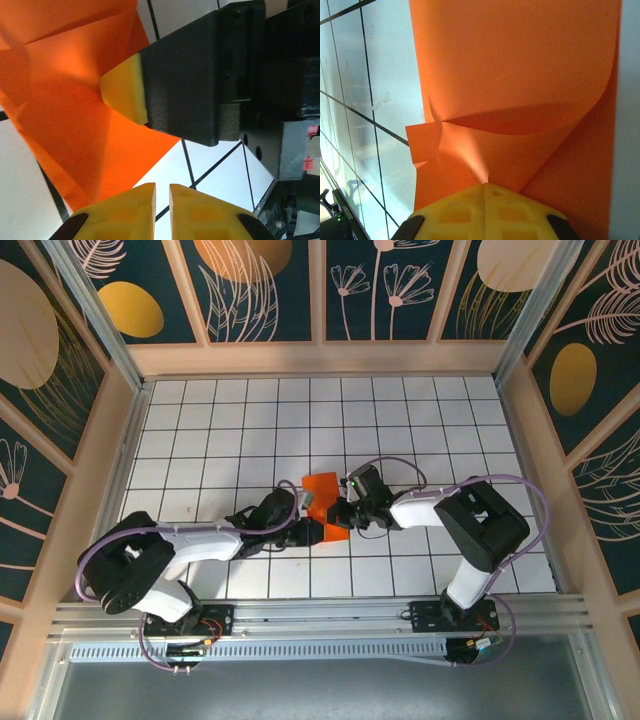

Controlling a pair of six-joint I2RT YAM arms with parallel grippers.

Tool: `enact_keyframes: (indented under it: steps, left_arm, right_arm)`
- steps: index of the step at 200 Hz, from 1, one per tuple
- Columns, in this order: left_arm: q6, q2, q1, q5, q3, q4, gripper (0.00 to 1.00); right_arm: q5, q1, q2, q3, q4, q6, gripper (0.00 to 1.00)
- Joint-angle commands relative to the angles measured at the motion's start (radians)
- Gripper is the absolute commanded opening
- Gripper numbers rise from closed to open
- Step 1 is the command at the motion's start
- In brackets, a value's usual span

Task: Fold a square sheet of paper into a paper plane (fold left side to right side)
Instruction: Fold the triangle a second time at the center of the table.

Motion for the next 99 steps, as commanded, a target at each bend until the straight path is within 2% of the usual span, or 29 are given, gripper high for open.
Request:
enact_keyframes:
  steps: [1, 99]
  left_arm:
    - [-0.003, 0.025, -0.005, 0.011, 0.03, 0.032, 0.14]
    - [0.03, 0.085, -0.009, -0.051, 0.029, -0.016, 0.13]
  right_arm:
    - [0.031, 0.017, 0.045, -0.005, -0.081, -0.019, 0.0]
    - [0.031, 0.017, 0.046, -0.007, -0.084, -0.024, 0.0]
